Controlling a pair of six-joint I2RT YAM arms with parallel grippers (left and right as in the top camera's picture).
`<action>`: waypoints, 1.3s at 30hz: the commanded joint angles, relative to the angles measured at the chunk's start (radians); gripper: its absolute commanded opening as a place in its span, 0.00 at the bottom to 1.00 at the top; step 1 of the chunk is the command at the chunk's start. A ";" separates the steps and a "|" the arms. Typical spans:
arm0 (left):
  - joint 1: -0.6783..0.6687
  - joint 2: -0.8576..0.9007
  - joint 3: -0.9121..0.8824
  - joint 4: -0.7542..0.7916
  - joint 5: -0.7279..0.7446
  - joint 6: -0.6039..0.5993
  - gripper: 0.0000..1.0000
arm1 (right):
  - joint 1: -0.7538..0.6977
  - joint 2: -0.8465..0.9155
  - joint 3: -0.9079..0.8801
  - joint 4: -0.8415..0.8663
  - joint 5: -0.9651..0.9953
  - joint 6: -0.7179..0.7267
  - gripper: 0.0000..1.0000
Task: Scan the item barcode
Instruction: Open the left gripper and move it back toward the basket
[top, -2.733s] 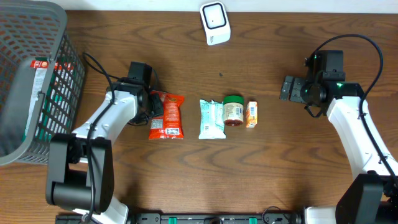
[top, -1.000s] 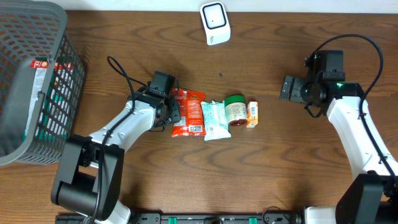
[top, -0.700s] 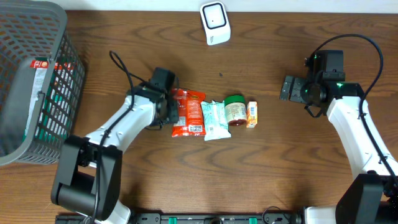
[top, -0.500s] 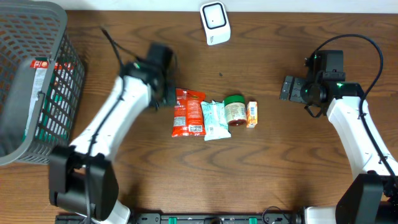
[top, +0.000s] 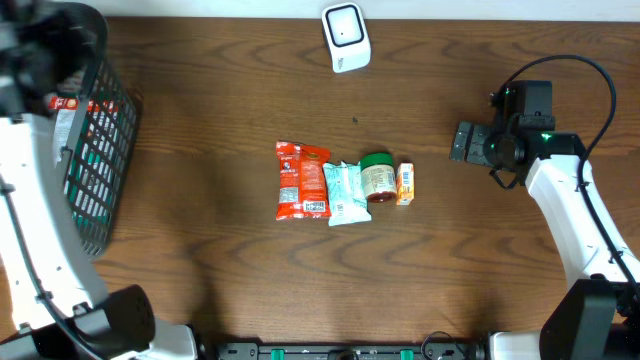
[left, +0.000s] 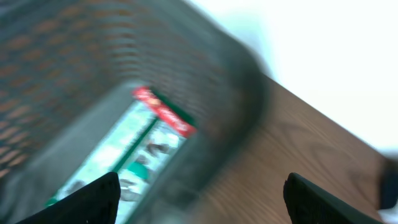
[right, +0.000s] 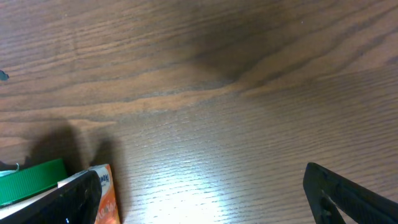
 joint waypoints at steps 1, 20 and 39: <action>0.145 0.045 -0.001 0.004 0.085 -0.055 0.85 | -0.003 -0.015 0.012 -0.001 0.008 -0.007 0.99; 0.214 0.455 -0.008 0.144 0.090 -0.342 0.81 | -0.003 -0.015 0.012 -0.001 0.008 -0.007 0.99; 0.201 0.703 -0.008 0.358 0.089 -0.372 0.68 | -0.003 -0.015 0.012 0.000 0.008 -0.007 0.99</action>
